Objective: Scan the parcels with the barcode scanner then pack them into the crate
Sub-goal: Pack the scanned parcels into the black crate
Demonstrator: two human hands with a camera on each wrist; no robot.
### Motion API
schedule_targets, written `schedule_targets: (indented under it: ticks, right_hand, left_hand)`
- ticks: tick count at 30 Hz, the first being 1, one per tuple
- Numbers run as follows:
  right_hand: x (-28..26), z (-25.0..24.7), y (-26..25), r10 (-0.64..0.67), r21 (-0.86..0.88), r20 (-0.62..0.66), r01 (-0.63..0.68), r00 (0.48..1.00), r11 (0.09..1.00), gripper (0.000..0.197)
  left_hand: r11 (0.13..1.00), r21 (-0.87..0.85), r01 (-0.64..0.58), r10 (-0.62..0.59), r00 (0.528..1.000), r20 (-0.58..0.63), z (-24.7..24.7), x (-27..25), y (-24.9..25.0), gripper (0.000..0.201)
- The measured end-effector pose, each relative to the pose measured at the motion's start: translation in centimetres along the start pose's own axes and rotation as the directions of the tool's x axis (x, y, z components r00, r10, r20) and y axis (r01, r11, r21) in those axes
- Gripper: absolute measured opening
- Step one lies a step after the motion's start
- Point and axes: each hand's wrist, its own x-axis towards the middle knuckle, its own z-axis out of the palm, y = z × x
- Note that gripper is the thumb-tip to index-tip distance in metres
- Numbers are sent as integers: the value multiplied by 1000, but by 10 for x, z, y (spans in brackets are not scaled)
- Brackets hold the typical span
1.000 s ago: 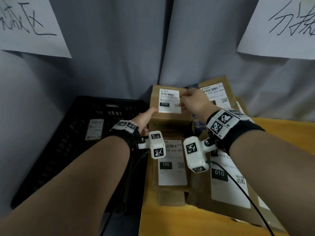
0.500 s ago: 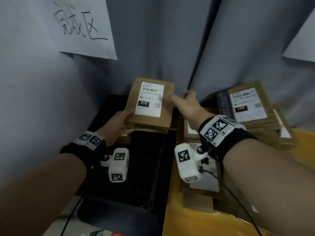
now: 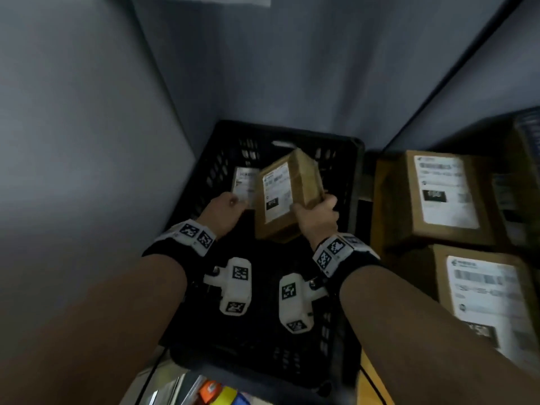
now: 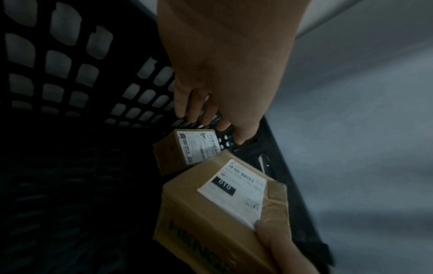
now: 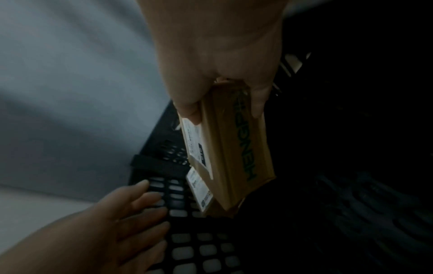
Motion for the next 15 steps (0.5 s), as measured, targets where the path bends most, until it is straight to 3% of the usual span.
schedule_targets:
  ticks: [4, 12, 15]
  right_hand:
    - [54, 33, 13, 26, 87, -63, -20, 998, 996, 72]
    - [106, 88, 58, 147, 432, 60, -159, 987, 888, 61]
    - [125, 99, 66, 193, 390, 41, -193, 980, 900, 52]
  left_hand:
    - [999, 44, 5, -3, 999, -32, 7, 41, -28, 45]
    - [1000, -12, 20, -21, 996, -87, 23, 86, -64, 37]
    - [1000, -18, 3, -5, 995, -97, 27, 90, -68, 35]
